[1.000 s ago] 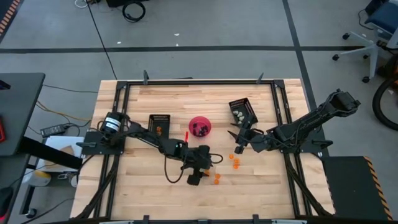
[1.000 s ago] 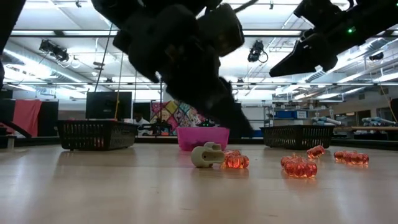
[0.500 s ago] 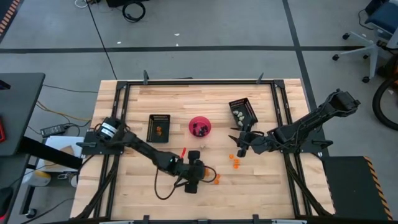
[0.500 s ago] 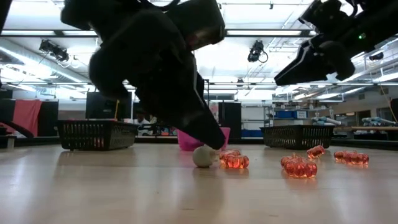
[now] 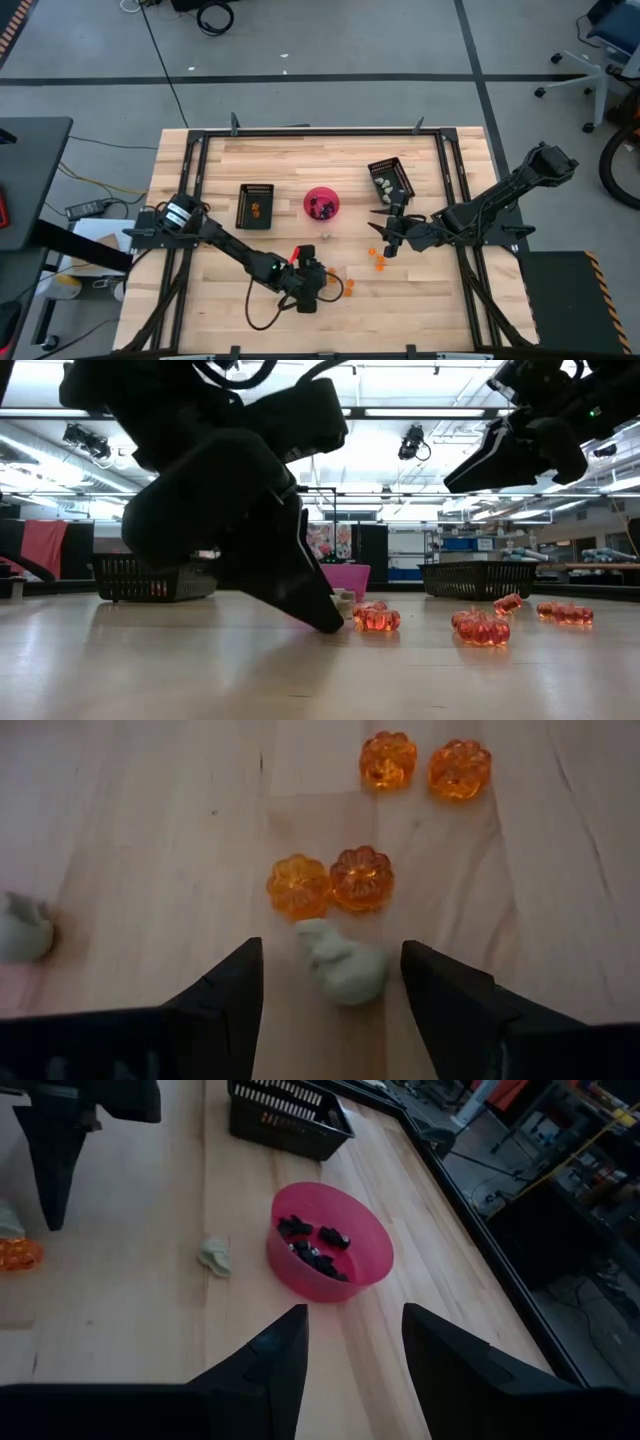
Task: Sort Halloween decoration
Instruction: Put the bottom white skull toy into the right black bin
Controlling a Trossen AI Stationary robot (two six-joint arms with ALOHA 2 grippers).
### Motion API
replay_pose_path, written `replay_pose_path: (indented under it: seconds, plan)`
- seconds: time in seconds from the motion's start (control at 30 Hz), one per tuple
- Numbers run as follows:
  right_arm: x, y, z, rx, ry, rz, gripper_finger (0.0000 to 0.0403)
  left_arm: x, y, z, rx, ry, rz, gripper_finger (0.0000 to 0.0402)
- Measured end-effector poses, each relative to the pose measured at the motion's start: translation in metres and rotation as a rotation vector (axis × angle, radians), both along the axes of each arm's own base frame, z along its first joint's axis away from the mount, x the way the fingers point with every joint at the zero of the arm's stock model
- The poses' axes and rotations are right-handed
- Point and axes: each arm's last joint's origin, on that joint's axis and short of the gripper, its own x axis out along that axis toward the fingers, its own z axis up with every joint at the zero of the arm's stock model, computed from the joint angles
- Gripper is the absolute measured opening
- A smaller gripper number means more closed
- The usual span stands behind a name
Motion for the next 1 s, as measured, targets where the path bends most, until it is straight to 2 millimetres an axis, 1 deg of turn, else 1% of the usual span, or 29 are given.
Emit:
replay_pose_path:
  seconds: [0.17,0.5,0.67,0.83,1.0]
  plan:
    - [-0.0001,0.0000,0.0000,0.007,-0.003,-0.004,0.0167,0.0001,0.0001,-0.0024,-0.002,0.007,0.006,0.0199]
    - [-0.0002,0.0001,-0.0001,0.022,-0.010,-0.010,0.0167,0.0009,0.0011,-0.0031,-0.002,0.015,-0.012,0.0117]
    - [-0.0013,0.0033,-0.0002,0.023,-0.009,0.005,0.0167,0.0021,0.0026,-0.0030,-0.003,0.012,-0.013,0.0088]
    - [-0.0020,0.0051,-0.0002,0.023,-0.010,0.014,0.0167,0.0024,0.0035,-0.0031,0.003,0.011,-0.007,0.0069]
    - [-0.0021,0.0052,-0.0001,0.028,-0.013,0.011,0.0167,0.0030,0.0047,-0.0029,0.009,0.008,0.000,0.0066]
